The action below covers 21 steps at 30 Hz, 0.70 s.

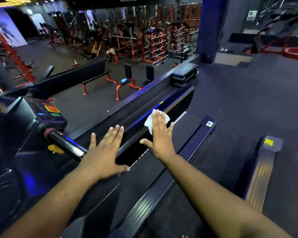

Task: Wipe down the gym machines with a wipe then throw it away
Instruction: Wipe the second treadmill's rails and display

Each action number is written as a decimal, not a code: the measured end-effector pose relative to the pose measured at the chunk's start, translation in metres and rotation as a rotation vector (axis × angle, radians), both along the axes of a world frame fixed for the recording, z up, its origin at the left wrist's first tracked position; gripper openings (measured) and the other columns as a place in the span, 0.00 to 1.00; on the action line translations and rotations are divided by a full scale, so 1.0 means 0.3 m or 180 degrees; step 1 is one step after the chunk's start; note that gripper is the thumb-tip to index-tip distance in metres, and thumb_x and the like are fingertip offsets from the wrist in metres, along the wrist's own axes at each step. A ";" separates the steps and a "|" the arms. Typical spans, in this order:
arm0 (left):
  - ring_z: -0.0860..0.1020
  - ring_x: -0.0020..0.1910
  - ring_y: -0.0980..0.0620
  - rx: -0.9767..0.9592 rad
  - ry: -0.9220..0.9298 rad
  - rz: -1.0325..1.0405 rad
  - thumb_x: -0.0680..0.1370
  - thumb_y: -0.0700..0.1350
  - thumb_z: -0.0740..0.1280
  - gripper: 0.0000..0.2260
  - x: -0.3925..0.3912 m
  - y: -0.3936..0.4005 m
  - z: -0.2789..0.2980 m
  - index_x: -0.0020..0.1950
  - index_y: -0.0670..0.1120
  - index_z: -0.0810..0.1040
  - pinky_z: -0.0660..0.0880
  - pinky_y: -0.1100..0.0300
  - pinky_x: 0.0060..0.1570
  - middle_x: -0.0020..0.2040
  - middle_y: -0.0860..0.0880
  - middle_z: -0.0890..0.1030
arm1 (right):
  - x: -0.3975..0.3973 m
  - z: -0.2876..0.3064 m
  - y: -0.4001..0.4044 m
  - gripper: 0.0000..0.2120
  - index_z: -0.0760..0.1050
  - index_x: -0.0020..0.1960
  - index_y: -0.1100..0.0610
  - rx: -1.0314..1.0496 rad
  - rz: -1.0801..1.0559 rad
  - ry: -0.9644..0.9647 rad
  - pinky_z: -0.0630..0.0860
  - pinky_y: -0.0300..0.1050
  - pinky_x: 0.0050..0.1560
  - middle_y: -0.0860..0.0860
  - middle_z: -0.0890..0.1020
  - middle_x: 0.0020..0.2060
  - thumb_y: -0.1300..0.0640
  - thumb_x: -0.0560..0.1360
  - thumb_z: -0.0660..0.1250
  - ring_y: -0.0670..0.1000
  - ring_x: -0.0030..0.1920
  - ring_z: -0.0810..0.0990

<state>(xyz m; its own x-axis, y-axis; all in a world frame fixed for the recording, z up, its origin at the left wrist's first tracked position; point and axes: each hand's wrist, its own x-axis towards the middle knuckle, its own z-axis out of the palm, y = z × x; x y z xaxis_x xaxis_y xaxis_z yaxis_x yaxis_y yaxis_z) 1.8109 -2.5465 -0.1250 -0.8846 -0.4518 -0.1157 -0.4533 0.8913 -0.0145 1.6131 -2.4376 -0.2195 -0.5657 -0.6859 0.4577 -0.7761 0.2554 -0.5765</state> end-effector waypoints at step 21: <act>0.39 0.82 0.54 -0.0127 0.0086 -0.0152 0.76 0.70 0.65 0.50 -0.454 0.032 -0.006 0.83 0.54 0.36 0.41 0.37 0.79 0.84 0.52 0.38 | -0.677 0.081 0.024 0.52 0.39 0.83 0.47 0.0100 -0.0471 -0.0904 0.42 0.76 0.74 0.42 0.40 0.82 0.19 0.69 0.47 0.45 0.80 0.36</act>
